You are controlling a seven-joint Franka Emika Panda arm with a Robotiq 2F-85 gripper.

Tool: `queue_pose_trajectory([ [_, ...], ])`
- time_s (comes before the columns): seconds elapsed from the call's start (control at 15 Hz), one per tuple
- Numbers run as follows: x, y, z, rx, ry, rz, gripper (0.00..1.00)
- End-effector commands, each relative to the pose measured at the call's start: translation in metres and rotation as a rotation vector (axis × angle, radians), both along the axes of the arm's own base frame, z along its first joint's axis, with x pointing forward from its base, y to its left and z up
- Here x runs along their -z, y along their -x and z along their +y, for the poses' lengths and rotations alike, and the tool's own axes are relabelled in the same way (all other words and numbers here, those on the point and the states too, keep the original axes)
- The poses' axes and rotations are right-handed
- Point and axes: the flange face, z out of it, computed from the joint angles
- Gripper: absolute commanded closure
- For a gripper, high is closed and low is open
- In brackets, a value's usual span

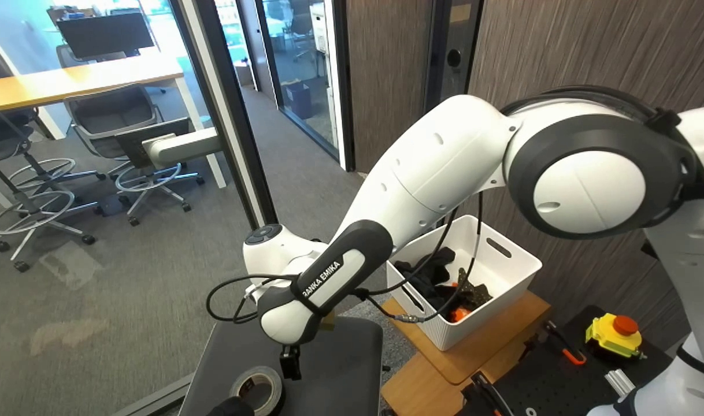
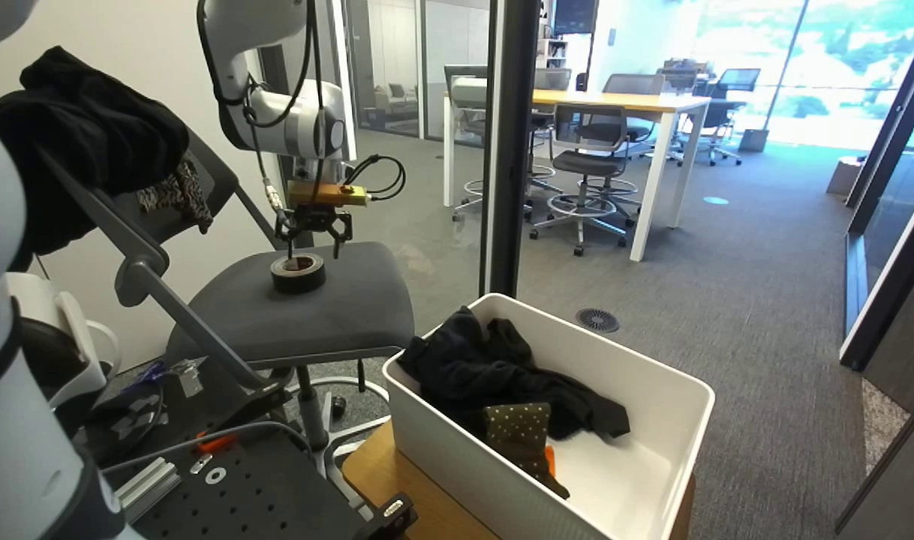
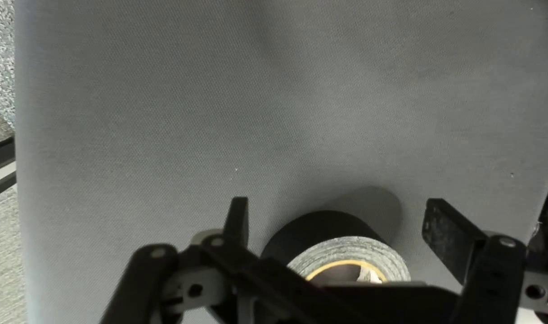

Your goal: Turn the chair around, and then put the black tape in the box

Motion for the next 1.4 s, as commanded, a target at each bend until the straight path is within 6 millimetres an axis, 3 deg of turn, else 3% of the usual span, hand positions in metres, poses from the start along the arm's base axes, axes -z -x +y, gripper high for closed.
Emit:
queue_pose_trajectory([
  [0.0, -0.012, -0.023, 0.018, 0.041, -0.011, -0.044, 0.00],
  [0.27, -0.012, -0.039, 0.028, 0.084, -0.041, -0.042, 0.00],
  [0.8, 0.022, -0.060, 0.036, 0.200, -0.096, 0.033, 0.00],
  [1.33, 0.057, -0.053, 0.044, 0.251, -0.091, 0.166, 0.00],
])
